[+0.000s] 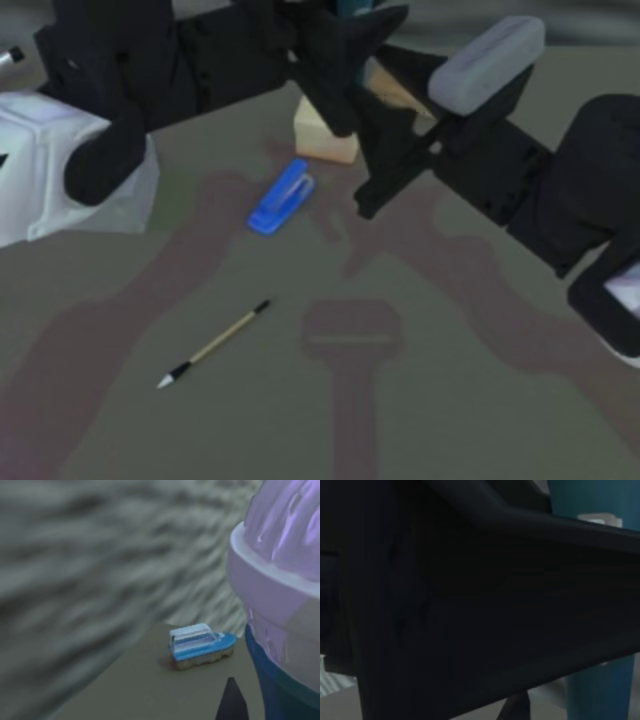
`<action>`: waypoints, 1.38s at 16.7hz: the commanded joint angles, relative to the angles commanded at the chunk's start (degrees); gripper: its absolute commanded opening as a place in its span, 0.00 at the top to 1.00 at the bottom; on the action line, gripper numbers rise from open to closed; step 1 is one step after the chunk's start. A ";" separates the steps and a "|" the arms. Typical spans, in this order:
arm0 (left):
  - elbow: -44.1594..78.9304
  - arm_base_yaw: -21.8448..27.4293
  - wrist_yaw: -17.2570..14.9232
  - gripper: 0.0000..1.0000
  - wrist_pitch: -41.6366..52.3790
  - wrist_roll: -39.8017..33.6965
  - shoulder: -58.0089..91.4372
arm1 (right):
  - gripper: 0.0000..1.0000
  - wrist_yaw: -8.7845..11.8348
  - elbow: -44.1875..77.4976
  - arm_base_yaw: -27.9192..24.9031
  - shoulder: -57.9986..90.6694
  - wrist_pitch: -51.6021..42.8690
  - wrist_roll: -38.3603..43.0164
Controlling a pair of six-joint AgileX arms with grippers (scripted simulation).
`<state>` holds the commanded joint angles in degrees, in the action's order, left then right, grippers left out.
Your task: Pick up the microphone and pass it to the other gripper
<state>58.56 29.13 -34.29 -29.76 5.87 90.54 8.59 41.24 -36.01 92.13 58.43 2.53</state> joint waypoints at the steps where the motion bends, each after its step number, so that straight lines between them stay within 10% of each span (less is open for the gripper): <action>1: 0.00 0.00 0.00 1.00 0.00 0.00 0.00 | 0.17 0.00 0.00 0.00 0.00 0.00 0.00; 4: 0.00 0.00 0.00 1.00 0.00 0.00 0.00 | 0.00 0.00 0.00 0.00 0.00 0.00 0.00; 13: 0.18 -0.13 0.10 1.00 0.08 0.19 -0.29 | 0.00 -0.14 -0.35 0.18 0.14 -0.02 -0.15; 23: -3.92 -9.27 -7.81 1.00 0.68 0.53 -4.63 | 0.00 2.54 -15.42 2.14 -14.09 0.92 0.17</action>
